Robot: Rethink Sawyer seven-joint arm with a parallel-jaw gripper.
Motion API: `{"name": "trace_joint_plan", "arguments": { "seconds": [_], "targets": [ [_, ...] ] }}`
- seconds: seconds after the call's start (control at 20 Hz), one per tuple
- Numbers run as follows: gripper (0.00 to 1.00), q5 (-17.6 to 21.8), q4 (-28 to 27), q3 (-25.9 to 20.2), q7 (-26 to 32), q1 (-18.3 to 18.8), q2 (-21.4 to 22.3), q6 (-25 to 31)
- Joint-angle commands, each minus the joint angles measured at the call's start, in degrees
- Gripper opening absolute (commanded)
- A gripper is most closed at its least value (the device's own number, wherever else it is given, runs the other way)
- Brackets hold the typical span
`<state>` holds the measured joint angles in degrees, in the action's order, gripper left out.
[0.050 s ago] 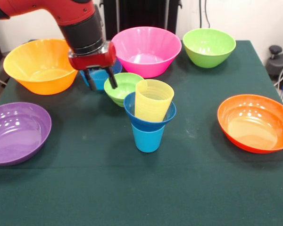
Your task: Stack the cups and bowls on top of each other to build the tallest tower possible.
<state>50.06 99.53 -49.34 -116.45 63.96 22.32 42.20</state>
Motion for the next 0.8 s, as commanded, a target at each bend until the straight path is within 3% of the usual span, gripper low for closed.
{"name": "trace_joint_plan", "arguments": {
  "seconds": [0.05,0.45,0.8],
  "targets": [
    [1.00,7.7,0.1,5.1,16.1,-0.2,-3.2,-3.1],
    [1.00,11.7,-0.2,7.0,16.1,1.2,-7.1,-5.7],
    [1.00,13.3,-0.4,8.4,14.3,0.2,-9.5,-6.9]
  ]
}}
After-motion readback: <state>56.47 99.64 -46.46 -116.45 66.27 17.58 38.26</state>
